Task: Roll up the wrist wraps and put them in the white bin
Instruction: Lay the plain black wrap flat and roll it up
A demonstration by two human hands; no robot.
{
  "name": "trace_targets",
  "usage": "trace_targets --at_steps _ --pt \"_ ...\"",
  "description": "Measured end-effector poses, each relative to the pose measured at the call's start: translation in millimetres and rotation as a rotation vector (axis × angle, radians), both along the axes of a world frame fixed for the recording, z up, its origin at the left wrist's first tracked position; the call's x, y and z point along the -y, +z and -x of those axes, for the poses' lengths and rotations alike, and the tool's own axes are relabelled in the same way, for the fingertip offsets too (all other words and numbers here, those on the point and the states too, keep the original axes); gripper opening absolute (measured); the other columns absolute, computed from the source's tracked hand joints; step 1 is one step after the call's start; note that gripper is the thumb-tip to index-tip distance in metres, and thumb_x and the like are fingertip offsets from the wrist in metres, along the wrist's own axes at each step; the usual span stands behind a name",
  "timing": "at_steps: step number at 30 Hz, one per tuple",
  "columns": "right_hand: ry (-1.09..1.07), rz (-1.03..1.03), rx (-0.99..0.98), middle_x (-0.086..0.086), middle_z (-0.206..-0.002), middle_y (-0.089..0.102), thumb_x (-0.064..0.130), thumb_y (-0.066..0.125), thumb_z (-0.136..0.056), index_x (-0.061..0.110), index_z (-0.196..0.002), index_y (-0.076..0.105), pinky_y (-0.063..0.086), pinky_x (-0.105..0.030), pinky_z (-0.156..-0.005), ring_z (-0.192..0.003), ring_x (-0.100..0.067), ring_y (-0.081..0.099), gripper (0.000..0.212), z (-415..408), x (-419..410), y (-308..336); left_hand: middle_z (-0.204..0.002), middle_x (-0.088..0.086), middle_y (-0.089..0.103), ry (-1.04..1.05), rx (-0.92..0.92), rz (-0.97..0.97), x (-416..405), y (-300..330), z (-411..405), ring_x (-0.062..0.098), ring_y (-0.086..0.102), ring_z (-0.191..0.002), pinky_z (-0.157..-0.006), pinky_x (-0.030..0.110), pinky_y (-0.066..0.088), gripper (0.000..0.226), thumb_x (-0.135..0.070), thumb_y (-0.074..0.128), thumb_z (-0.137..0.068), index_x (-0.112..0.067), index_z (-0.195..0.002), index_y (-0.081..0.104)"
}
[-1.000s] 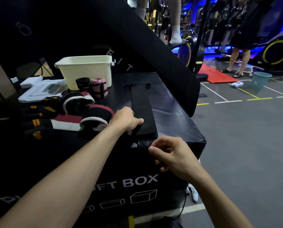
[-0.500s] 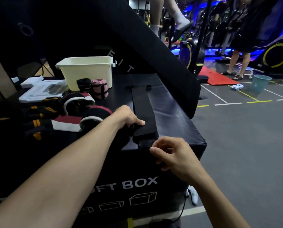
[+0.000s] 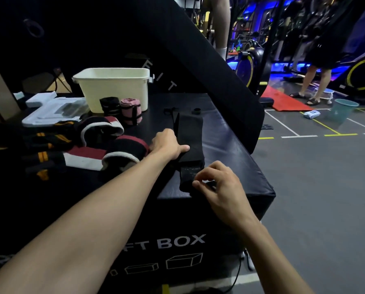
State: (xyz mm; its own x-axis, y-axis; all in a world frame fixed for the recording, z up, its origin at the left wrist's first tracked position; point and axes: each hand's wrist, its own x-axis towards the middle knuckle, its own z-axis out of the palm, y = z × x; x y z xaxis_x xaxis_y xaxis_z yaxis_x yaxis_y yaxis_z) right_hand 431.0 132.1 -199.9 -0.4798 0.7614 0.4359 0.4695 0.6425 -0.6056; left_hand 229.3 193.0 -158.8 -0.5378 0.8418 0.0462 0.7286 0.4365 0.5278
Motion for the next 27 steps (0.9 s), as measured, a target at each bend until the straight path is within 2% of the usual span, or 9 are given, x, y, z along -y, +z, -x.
trace_targets --at_steps 2,4,6,8,11,15,18,23,27 --pt "0.019 0.007 -0.02 0.016 -0.094 0.057 0.035 0.073 -0.092 0.029 -0.088 0.071 0.053 -0.036 -0.081 -0.094 -0.01 0.057 0.007 -2 1 -1 -0.11 0.007 0.069 -0.04 0.001 -0.016 12 3 1 0.027 0.064 -0.097 -0.076 0.035 0.048 0.053 -0.044 0.083 -0.083 -0.013 -0.117 0.057" --pt "0.034 0.02 -0.045 0.014 -0.095 0.059 0.034 0.074 -0.091 0.028 -0.089 0.072 0.054 -0.039 -0.082 -0.093 -0.012 0.059 0.007 -3 3 -2 -0.1 -0.004 0.071 -0.117 0.028 -0.097 34 4 2 0.02 0.067 -0.091 -0.081 0.037 0.055 0.048 -0.032 0.081 -0.084 -0.018 -0.122 0.056" --pt "0.037 0.035 -0.05 0.012 -0.094 0.06 0.034 0.074 -0.09 0.027 -0.09 0.073 0.054 -0.041 -0.082 -0.093 -0.013 0.06 0.008 -4 4 -3 -0.094 -0.011 0.07 -0.232 -0.035 -0.251 62 2 2 0.014 0.068 -0.086 -0.085 0.037 0.057 0.032 -0.026 0.08 -0.085 -0.025 -0.114 0.065" --pt "0.039 0.045 -0.05 0.013 -0.094 0.061 0.035 0.074 -0.09 0.027 -0.09 0.073 0.054 -0.041 -0.083 -0.093 -0.013 0.061 0.008 -4 5 -4 -0.088 -0.013 0.068 -0.358 -0.095 -0.37 93 -4 0 0.009 0.066 -0.08 -0.081 0.034 0.056 0.013 -0.027 0.08 -0.086 -0.03 -0.097 0.074" --pt "0.036 0.04 -0.053 0.012 -0.092 0.061 0.033 0.075 -0.09 0.027 -0.09 0.074 0.053 -0.041 -0.083 -0.093 -0.013 0.061 0.006 -5 6 -5 -0.089 -0.012 0.071 -0.561 -0.004 -0.385 128 -20 -6 0.005 0.068 -0.08 -0.078 0.034 0.056 0.007 -0.028 0.079 -0.089 -0.029 -0.096 0.079" --pt "0.025 0.031 -0.056 0.015 -0.092 0.062 0.032 0.075 -0.09 0.028 -0.09 0.074 0.052 -0.037 -0.084 -0.095 -0.011 0.06 0.004 -7 9 -8 -0.092 -0.013 0.073 -0.538 0.101 -0.449 139 -38 -11 0.006 0.069 -0.088 -0.082 0.036 0.055 0.009 -0.028 0.079 -0.087 -0.028 -0.097 0.081" --pt "0.015 0.015 -0.061 0.016 -0.093 0.062 0.033 0.075 -0.09 0.029 -0.09 0.074 0.052 -0.036 -0.084 -0.096 -0.011 0.06 0.004 -7 11 -10 -0.091 -0.015 0.072 -0.534 0.039 -0.458 138 -40 -14 0.005 0.067 -0.089 -0.082 0.037 0.055 0.012 -0.037 0.075 -0.084 -0.031 -0.094 0.079" --pt "0.005 -0.026 -0.059 0.019 -0.093 0.063 0.035 0.076 -0.089 0.031 -0.09 0.075 0.051 -0.033 -0.083 -0.096 -0.008 0.058 0.004 -8 14 -14 -0.091 -0.019 0.069 -0.584 0.011 -0.425 137 -41 -9 0.004 0.064 -0.091 -0.082 0.036 0.054 0.004 -0.033 0.078 -0.087 -0.033 -0.09 0.075" --pt "0.02 -0.036 -0.077 0.018 -0.091 0.064 0.032 0.079 -0.087 0.03 -0.088 0.077 0.052 -0.034 -0.082 -0.095 -0.01 0.06 0.003 -10 14 -15 -0.09 -0.02 0.066 -0.617 -0.019 -0.416 136 -42 -8 0.005 0.061 -0.088 -0.078 0.038 0.053 0.008 -0.043 0.071 -0.086 -0.036 -0.09 0.073"
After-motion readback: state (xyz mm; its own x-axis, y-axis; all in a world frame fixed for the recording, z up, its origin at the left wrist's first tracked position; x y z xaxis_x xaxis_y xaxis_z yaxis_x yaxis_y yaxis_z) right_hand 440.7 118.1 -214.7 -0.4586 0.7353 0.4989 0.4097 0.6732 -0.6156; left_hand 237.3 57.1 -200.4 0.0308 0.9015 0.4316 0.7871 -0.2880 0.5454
